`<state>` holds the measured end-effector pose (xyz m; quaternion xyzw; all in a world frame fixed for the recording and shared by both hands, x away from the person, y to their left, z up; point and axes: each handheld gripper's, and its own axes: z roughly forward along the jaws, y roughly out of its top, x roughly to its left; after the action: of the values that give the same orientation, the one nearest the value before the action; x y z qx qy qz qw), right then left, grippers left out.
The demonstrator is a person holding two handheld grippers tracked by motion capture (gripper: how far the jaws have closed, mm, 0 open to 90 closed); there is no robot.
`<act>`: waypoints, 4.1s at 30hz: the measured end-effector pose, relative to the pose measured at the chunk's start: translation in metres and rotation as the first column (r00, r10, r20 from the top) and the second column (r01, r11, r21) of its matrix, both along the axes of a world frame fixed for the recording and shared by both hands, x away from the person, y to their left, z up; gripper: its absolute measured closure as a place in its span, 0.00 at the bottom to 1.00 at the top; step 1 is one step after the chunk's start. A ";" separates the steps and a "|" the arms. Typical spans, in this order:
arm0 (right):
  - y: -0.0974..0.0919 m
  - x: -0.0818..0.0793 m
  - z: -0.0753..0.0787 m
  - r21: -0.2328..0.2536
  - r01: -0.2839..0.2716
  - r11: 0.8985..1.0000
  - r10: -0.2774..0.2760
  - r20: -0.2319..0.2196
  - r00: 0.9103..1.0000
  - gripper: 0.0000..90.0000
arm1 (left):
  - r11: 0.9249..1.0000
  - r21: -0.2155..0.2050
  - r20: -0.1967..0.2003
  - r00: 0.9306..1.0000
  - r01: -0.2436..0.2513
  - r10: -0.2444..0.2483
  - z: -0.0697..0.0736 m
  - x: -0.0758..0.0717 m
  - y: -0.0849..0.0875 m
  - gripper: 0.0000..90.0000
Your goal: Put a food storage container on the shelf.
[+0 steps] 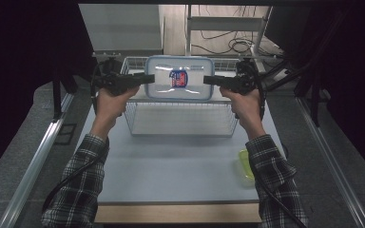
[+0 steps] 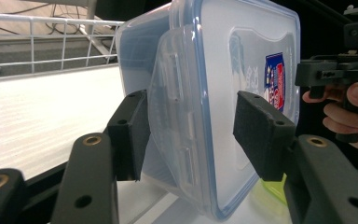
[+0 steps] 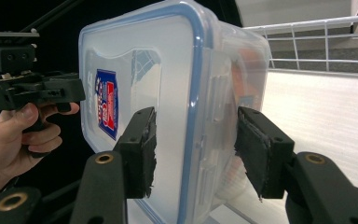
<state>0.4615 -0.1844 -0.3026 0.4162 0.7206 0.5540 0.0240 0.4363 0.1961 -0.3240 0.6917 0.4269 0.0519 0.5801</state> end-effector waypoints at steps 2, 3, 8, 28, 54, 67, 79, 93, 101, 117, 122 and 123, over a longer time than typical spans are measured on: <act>0.000 0.000 0.000 0.000 0.000 1.000 0.000 0.000 1.000 0.53 | 1.000 0.002 0.004 1.000 -0.001 0.001 0.000 -0.001 0.000 0.51; 0.001 -0.001 0.000 -0.010 0.002 1.000 -0.002 0.003 1.000 0.53 | 1.000 0.006 0.016 1.000 -0.003 0.003 -0.001 -0.003 -0.001 0.51; 0.002 -0.001 0.000 -0.023 0.005 1.000 -0.004 0.014 1.000 0.51 | 1.000 0.027 0.015 1.000 -0.005 0.005 -0.005 -0.005 -0.002 0.49; -0.009 0.011 -0.011 -0.009 0.115 0.993 -0.115 -0.037 0.993 0.40 | 0.987 0.158 0.006 1.000 0.019 -0.021 -0.016 0.003 -0.022 0.49; -0.001 -0.007 -0.025 -0.200 0.208 0.958 -0.190 0.104 0.976 0.99 | 0.877 0.375 0.071 0.953 -0.300 0.295 -0.017 0.034 -0.022 0.83; 0.003 0.007 -0.023 -0.235 0.254 0.938 -0.232 0.115 0.966 0.99 | 0.922 0.320 0.028 0.974 -0.220 0.223 -0.017 0.024 -0.029 0.90; 0.000 0.007 -0.025 -0.260 0.259 0.930 -0.237 0.115 0.965 0.99 | 0.947 0.286 0.018 0.989 -0.146 0.148 -0.017 0.005 -0.020 0.91; 0.014 0.011 -0.022 -0.270 0.271 0.924 -0.242 0.135 0.961 0.99 | 0.952 0.269 0.014 0.988 -0.149 0.151 -0.019 -0.004 -0.018 0.92; 0.015 0.008 -0.022 -0.296 0.261 0.919 -0.223 0.156 0.962 0.91 | 0.947 0.283 0.026 0.988 -0.151 0.150 -0.020 -0.008 -0.015 0.85; 0.002 -0.040 -0.025 -0.282 0.149 0.948 -0.091 0.209 0.974 0.64 | 0.934 0.341 0.076 0.993 -0.106 0.085 -0.038 -0.060 -0.010 0.57; 0.004 -0.061 -0.033 -0.296 0.099 0.950 -0.034 0.216 0.976 0.54 | 0.935 0.348 0.073 0.996 -0.069 0.046 -0.047 -0.078 -0.013 0.46; 0.004 -0.061 -0.033 -0.296 0.099 0.950 -0.034 0.216 0.976 0.54 | 0.934 0.351 0.074 0.997 -0.061 0.037 -0.049 -0.081 -0.013 0.46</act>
<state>0.4003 -0.1803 -0.3356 0.3714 0.7766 0.4753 0.1818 0.3553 0.1827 -0.3730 0.7717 0.4084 0.1652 0.4588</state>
